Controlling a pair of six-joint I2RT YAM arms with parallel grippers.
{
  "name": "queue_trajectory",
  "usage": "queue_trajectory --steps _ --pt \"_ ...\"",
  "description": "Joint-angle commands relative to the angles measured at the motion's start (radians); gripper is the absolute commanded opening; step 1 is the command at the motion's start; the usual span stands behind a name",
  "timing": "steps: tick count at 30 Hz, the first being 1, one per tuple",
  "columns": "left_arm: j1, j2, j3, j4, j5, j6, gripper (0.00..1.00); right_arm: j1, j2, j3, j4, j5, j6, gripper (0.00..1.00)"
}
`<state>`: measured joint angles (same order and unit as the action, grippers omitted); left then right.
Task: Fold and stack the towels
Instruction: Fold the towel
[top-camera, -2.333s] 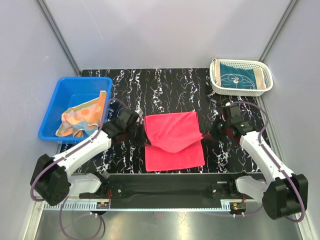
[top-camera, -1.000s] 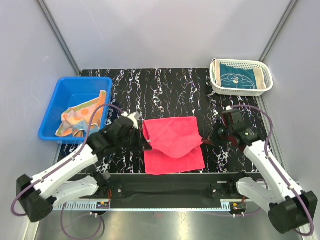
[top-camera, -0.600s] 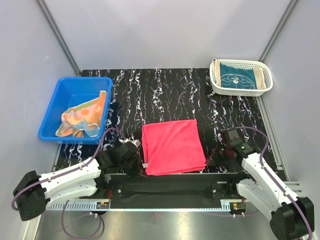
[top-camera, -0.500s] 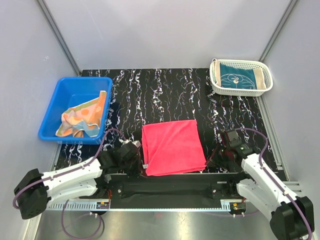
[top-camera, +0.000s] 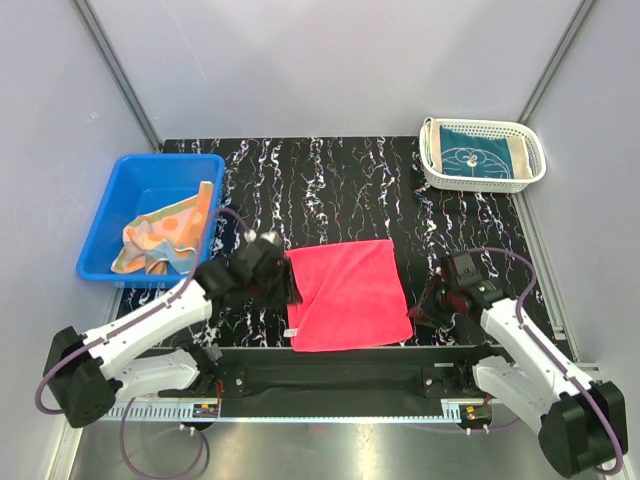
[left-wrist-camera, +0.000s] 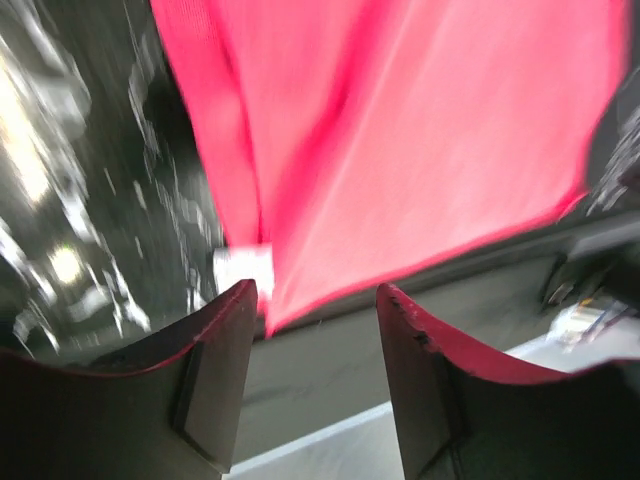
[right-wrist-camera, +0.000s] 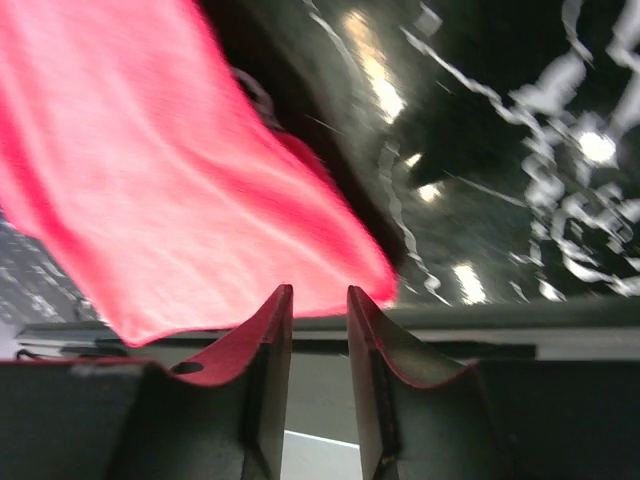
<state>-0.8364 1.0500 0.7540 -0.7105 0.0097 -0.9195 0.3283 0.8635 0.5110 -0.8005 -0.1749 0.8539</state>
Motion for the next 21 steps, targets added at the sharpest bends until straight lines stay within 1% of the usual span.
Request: queue_trajectory --steps 1,3,4,6,7,10,13,17,21 --pt "0.153 0.085 0.103 0.000 -0.056 0.166 0.56 0.009 0.076 0.075 0.125 -0.015 -0.001 0.34" --pt "0.222 0.145 0.148 0.071 0.008 0.235 0.56 0.011 0.123 0.090 0.190 -0.023 -0.016 0.31" --pt "0.268 0.212 0.165 0.089 0.021 0.251 0.54 0.014 0.165 0.095 0.211 -0.026 -0.019 0.31" --pt "0.298 0.286 0.206 0.128 0.035 0.286 0.53 0.014 0.206 0.101 0.273 -0.041 -0.026 0.29" --pt "0.319 0.362 0.252 0.134 0.041 0.294 0.52 0.018 0.235 0.098 0.293 -0.046 -0.029 0.28" --pt "0.335 0.500 0.326 0.163 0.071 0.332 0.48 0.025 0.276 0.086 0.362 -0.063 -0.027 0.26" --pt "0.342 0.592 0.364 0.189 0.081 0.344 0.46 0.029 0.305 0.064 0.408 -0.063 -0.036 0.24" --pt "0.346 0.669 0.404 0.224 0.085 0.334 0.46 0.031 0.342 0.034 0.449 -0.060 -0.055 0.23" --pt "0.349 0.732 0.453 0.198 0.050 0.334 0.45 0.029 0.371 -0.006 0.478 -0.049 -0.043 0.21"
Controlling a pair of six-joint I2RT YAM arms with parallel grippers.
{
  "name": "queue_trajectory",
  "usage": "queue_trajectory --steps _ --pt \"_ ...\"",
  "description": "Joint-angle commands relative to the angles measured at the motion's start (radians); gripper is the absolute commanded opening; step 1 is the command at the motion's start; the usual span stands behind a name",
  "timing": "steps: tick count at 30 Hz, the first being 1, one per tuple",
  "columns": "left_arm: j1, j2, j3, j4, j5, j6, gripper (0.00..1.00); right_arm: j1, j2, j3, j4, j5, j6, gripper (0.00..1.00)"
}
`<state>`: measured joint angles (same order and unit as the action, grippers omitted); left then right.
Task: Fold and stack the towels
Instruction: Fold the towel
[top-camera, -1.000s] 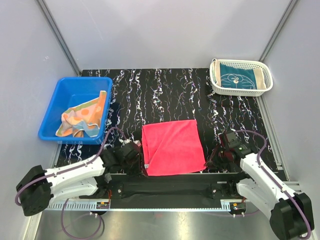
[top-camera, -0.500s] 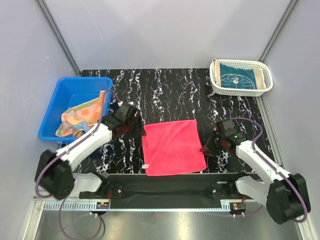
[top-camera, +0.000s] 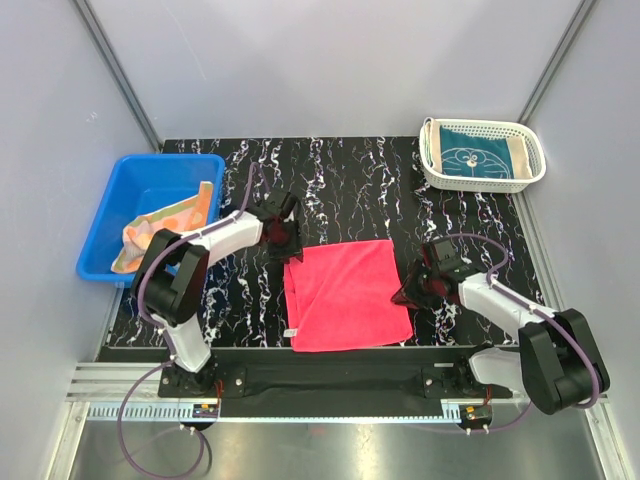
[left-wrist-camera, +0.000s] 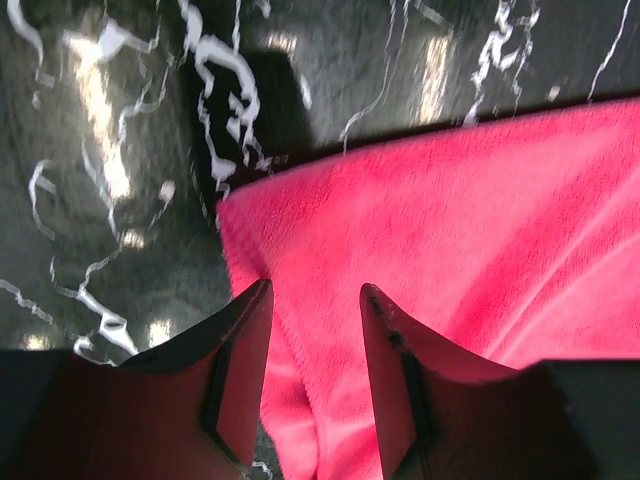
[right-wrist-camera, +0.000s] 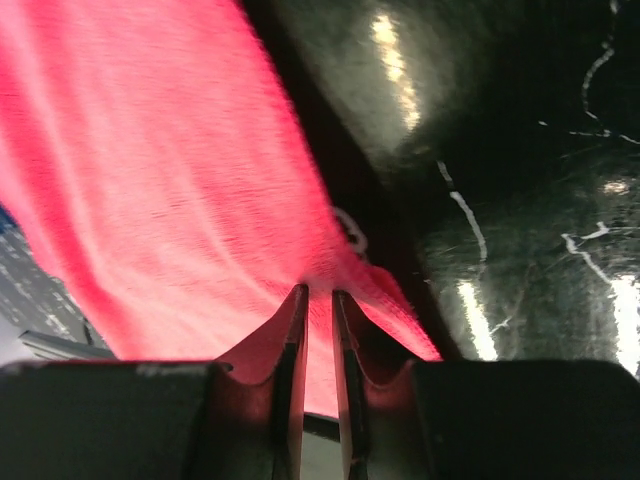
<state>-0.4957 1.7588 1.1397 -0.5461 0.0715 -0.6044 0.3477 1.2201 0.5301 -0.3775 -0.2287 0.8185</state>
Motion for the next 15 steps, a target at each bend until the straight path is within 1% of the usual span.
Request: queue_trajectory --steps 1,8,15 --pt "0.006 0.036 0.072 0.029 -0.018 0.018 0.44 0.010 0.015 -0.041 0.061 0.015 -0.004 0.21" --pt "0.006 0.054 0.092 -0.028 -0.107 0.018 0.43 0.010 0.018 -0.064 0.075 0.042 -0.005 0.20" --pt "0.006 -0.018 0.051 0.001 -0.110 0.028 0.45 0.010 0.028 -0.058 0.075 0.046 -0.013 0.19"
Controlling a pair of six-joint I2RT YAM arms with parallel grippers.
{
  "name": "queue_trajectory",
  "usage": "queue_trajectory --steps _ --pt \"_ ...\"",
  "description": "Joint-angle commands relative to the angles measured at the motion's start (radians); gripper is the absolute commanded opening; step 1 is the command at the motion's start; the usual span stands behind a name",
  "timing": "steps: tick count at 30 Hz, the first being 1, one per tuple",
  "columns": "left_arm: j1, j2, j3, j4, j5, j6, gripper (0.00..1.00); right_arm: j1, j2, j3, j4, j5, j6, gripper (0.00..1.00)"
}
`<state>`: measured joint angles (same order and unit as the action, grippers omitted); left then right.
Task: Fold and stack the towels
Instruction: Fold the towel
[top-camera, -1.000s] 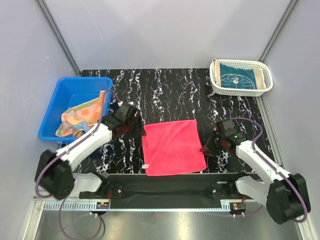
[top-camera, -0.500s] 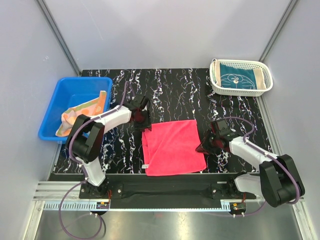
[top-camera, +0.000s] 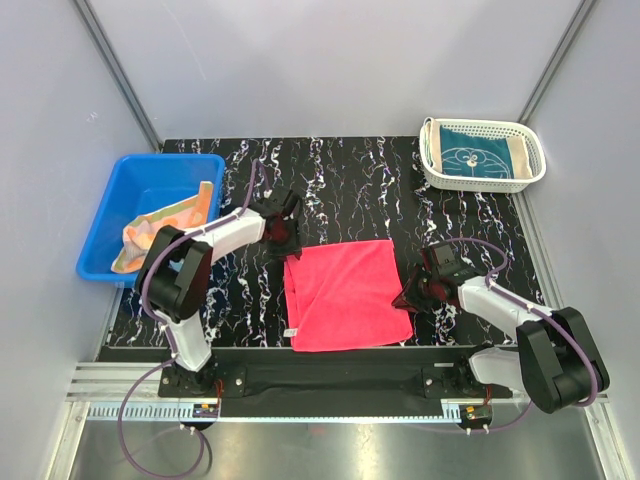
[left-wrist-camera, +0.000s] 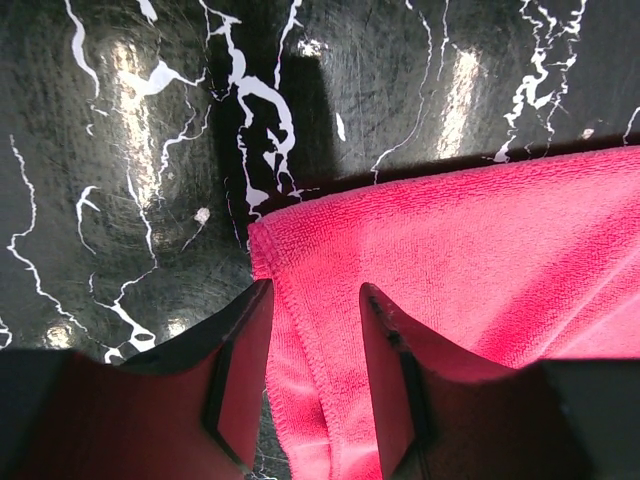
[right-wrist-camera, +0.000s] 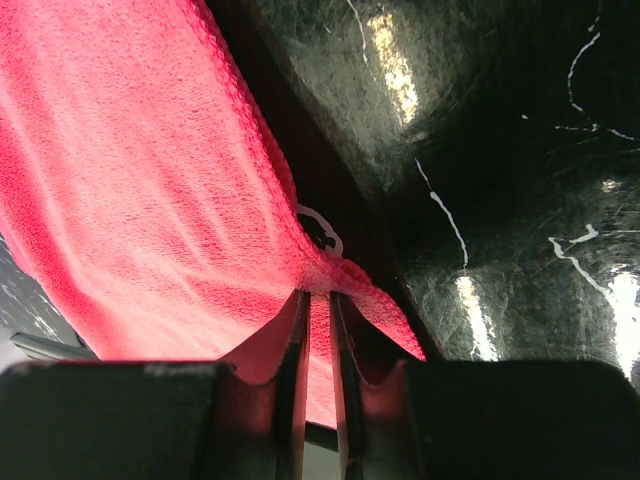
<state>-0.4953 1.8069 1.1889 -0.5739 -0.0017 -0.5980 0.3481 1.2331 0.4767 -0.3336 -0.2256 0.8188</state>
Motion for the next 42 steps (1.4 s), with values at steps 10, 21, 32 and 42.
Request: queue_trajectory --steps 10,21,32,42 --pt "0.006 -0.031 -0.006 0.031 -0.041 0.007 0.42 0.009 0.005 -0.012 0.034 0.040 -0.007 0.18" --pt "0.006 0.009 0.020 0.029 -0.061 0.006 0.37 0.009 0.005 -0.010 0.036 0.042 -0.009 0.18" --pt "0.014 0.035 0.055 0.016 -0.073 0.007 0.20 0.009 -0.011 -0.038 0.033 0.060 -0.004 0.17" --pt "0.052 0.052 0.109 -0.020 -0.060 0.036 0.00 0.009 -0.020 -0.059 0.041 0.066 0.003 0.15"
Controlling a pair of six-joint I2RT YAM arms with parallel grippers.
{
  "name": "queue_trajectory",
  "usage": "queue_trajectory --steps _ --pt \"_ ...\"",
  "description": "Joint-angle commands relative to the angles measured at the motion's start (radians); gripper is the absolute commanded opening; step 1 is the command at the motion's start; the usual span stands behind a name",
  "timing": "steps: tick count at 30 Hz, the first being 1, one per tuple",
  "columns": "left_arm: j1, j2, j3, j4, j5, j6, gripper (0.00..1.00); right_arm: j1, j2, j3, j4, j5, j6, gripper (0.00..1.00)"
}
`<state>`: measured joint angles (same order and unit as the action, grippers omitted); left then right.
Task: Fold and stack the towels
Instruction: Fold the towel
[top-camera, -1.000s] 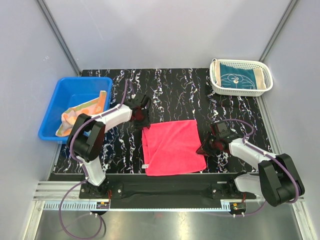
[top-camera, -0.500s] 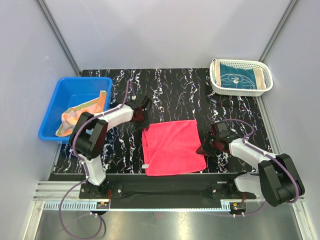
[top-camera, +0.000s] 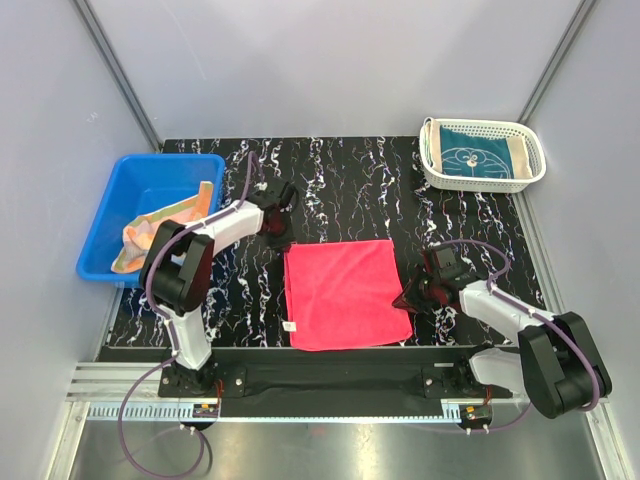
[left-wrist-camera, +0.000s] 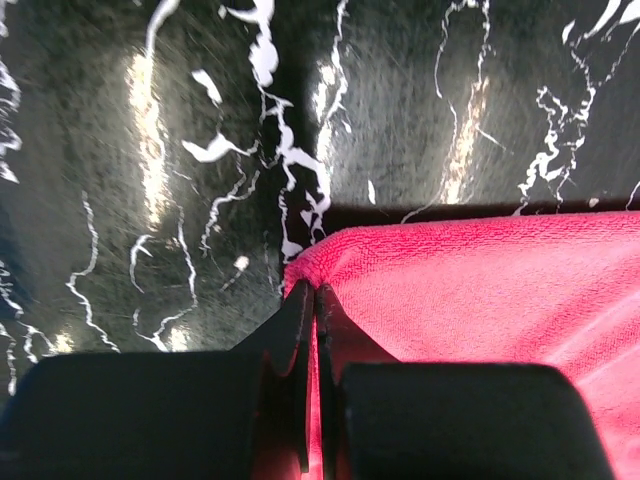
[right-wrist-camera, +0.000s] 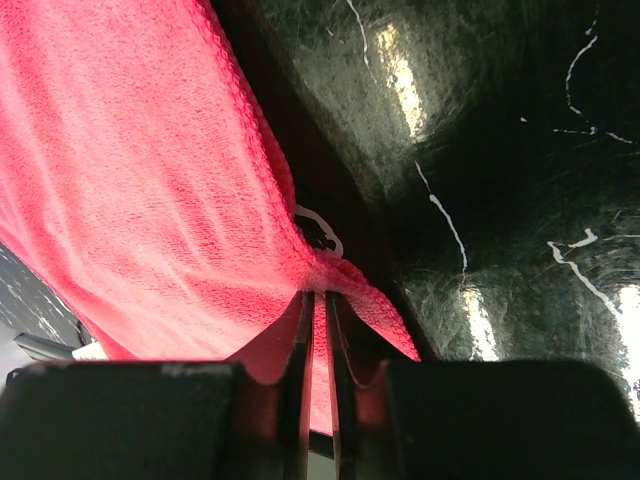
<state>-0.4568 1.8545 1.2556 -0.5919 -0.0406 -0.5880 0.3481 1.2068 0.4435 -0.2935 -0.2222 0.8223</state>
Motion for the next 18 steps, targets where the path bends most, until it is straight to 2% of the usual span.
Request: queue_trajectory --steps 1,7,10,12,16,18 --pt "0.015 0.006 0.042 0.001 -0.016 0.033 0.00 0.009 0.008 -0.026 0.002 0.063 0.000 0.14" --pt "0.047 0.020 0.045 0.004 0.034 0.059 0.01 0.009 0.004 -0.035 0.020 0.058 0.008 0.13" --pt "0.053 0.022 0.048 0.003 0.061 0.068 0.11 0.009 -0.016 -0.035 0.030 0.046 0.014 0.15" --pt "0.056 0.017 0.063 -0.009 0.071 0.073 0.18 0.009 -0.029 -0.002 0.008 0.052 0.000 0.20" --pt "0.055 -0.017 0.105 -0.077 0.048 0.088 0.43 0.009 -0.027 0.096 -0.079 0.079 -0.052 0.25" --pt "0.056 -0.044 0.111 -0.088 0.050 0.097 0.46 0.006 0.006 0.167 -0.088 0.089 -0.106 0.28"
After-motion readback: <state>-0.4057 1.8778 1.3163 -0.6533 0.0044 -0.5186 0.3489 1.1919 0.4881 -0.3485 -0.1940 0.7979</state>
